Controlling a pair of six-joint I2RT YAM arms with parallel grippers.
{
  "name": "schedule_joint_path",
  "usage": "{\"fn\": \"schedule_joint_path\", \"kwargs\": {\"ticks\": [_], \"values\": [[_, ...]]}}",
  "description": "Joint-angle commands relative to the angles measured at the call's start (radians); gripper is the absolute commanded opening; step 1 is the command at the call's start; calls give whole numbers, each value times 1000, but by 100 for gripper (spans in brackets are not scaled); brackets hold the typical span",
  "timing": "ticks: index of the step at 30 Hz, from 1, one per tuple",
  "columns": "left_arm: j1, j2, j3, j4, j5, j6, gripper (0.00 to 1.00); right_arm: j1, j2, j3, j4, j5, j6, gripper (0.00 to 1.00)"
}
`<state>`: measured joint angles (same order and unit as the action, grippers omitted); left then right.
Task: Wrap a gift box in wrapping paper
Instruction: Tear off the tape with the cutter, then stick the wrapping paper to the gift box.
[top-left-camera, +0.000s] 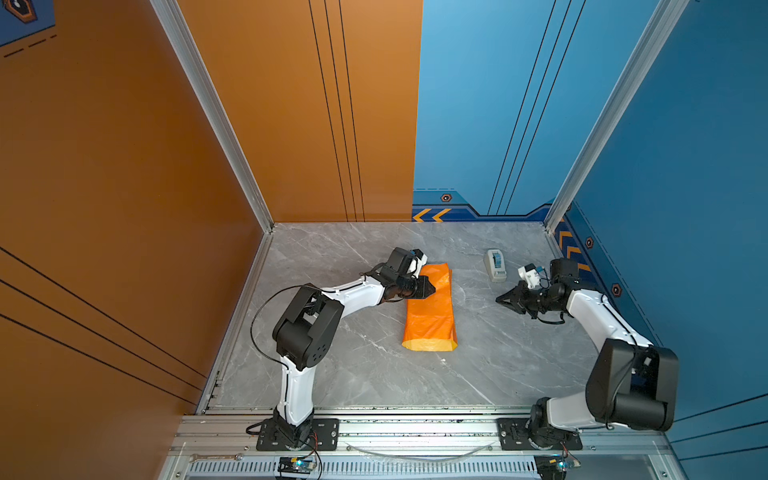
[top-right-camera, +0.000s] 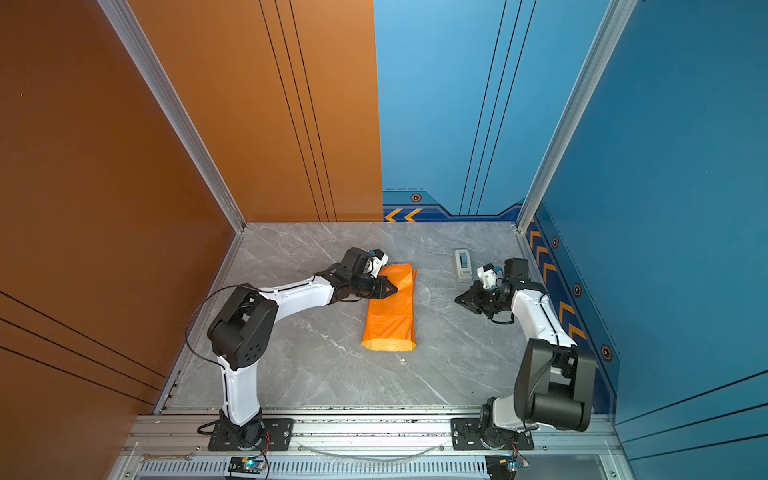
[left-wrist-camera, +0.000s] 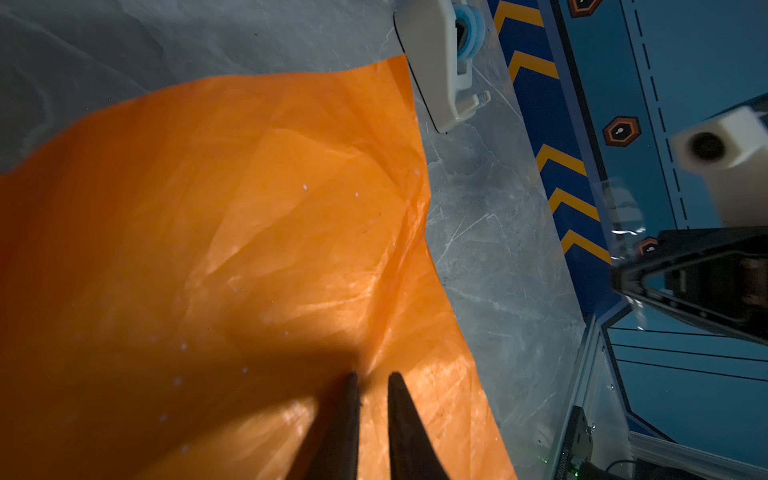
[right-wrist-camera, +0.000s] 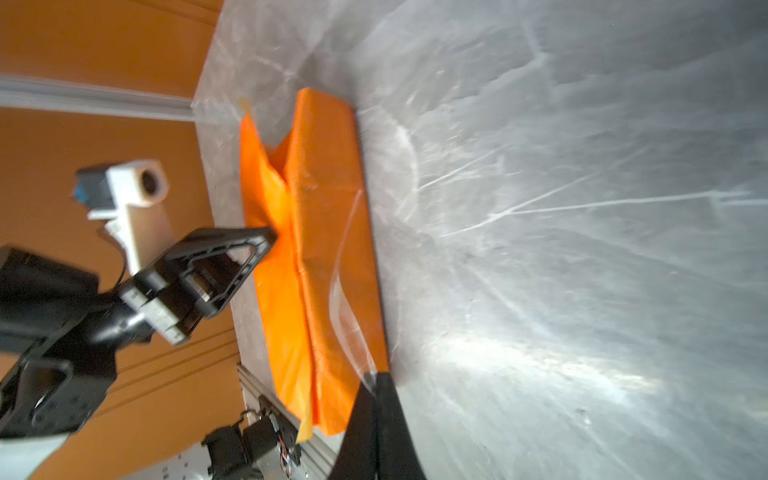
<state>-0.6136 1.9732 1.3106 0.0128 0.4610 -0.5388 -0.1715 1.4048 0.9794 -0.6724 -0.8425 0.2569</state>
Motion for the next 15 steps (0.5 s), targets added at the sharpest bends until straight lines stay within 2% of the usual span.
{"fn": "schedule_joint_path", "kwargs": {"ticks": [1, 6, 11, 15], "values": [[-20, 64, -20, -87, -40, 20, 17, 75, -57, 71, -191, -59, -158, 0], [-20, 64, -20, -92, -34, 28, 17, 208, -46, 181, -317, 8, -266, 0], [-21, 62, -21, -93, -32, 33, 17, 348, 55, 313, -438, 113, -343, 0], [-20, 62, -20, -96, -31, 37, 17, 412, 158, 413, -525, 180, -385, 0]]}}
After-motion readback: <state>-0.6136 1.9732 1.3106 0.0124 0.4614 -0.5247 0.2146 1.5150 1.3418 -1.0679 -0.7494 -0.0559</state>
